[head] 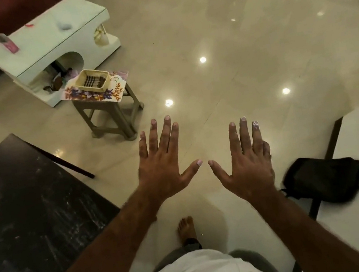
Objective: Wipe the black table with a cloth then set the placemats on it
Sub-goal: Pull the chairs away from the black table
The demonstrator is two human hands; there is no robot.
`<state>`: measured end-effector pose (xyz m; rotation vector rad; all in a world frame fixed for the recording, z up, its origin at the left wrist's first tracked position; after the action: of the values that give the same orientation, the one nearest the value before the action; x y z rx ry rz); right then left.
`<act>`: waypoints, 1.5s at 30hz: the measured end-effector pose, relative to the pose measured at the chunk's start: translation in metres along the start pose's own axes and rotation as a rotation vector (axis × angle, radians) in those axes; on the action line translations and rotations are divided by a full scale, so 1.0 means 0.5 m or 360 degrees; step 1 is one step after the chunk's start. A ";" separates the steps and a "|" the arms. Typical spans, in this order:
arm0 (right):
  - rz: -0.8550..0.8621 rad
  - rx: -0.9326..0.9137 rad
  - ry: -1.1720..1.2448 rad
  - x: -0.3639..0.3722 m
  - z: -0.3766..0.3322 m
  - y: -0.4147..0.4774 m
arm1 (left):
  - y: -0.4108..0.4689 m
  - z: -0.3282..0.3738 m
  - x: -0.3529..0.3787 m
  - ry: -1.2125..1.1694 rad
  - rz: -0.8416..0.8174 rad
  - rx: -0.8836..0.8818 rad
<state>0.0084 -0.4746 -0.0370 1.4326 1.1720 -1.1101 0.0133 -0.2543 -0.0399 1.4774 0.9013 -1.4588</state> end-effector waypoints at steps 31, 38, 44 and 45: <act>-0.0186 -0.0734 0.0022 0.237 -0.324 1.178 | 0.881 -0.558 0.158 -0.0153 0.0038 -0.0643; -0.0307 -0.0872 -0.0015 0.296 -0.526 1.370 | 0.989 -0.774 0.160 -0.0182 0.0071 -0.0825; -0.0344 -0.1103 -0.0009 0.325 -0.740 1.515 | 1.040 -0.983 0.138 -0.0146 0.0067 -0.1007; -0.0331 -0.1137 0.0003 0.328 -0.771 1.532 | 1.045 -1.010 0.135 -0.0121 0.0083 -0.1051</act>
<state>0.8174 -0.1461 -0.0525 0.7706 1.5411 -0.7023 0.6922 0.0090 -0.0857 0.9376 1.1459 -1.0240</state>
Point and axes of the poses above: each hand's wrist, its own y-axis towards the middle knuckle, its own x-axis out of the palm, z = x × y, the point moved 9 cm from there along y, towards the middle knuckle, and after that the axes turned 14 degrees about x, right-handed, at the moved point
